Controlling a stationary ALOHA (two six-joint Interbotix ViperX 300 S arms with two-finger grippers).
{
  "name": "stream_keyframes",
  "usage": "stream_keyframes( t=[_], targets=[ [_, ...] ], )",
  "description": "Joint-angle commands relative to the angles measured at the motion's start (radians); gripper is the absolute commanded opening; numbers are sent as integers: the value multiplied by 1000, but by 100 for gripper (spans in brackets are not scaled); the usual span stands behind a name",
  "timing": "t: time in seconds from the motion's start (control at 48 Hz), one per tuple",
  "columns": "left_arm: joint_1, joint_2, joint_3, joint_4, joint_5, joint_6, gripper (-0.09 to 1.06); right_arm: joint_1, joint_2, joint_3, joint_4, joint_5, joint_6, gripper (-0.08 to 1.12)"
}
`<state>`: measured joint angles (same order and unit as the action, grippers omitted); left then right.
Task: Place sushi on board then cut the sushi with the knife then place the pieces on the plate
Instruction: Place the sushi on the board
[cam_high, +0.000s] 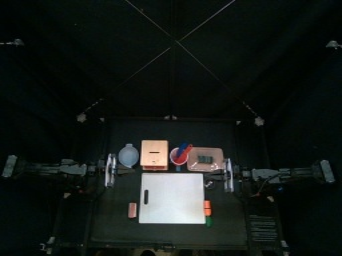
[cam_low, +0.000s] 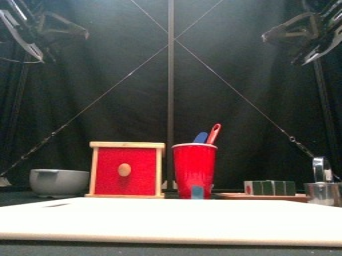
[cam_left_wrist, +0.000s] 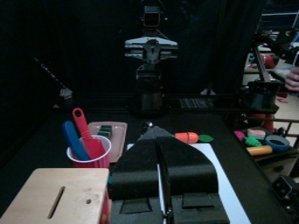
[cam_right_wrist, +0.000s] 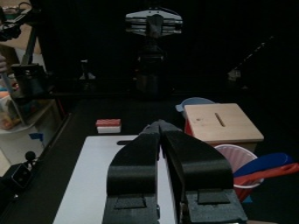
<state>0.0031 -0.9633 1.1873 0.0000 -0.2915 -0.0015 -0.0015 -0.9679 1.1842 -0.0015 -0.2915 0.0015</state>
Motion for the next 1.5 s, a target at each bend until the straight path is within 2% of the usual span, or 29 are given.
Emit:
stream_keyframes(
  t=[0.021, 0.167, 0.375, 0.708, 1.042, 1.25, 1.5],
  targets=[
    [0, 31, -29, -12, -18, -2, -5, -6, 6, -20, 6, -8, 6, 1],
    [0, 40, -31, -12, -20, 0, -3, -38, 8, -26, 46, -8, 20, 2],
    [-2, 49, -31, -12, -32, 0, -3, -175, 26, -43, 143, 60, 31, 3],
    [-3, 83, -31, -12, -35, 0, -3, -316, 184, -137, 137, 314, 26, 3],
    [-5, 92, -31, -12, -35, -2, -3, -451, 344, -160, 69, 485, 17, 5],
    [-3, 92, -28, -12, -35, -2, -3, -465, 408, -187, -26, 565, 18, 21],
    [-5, 92, -26, -15, -35, -2, -3, -472, 491, -224, -92, 600, 12, 56]
  ],
)
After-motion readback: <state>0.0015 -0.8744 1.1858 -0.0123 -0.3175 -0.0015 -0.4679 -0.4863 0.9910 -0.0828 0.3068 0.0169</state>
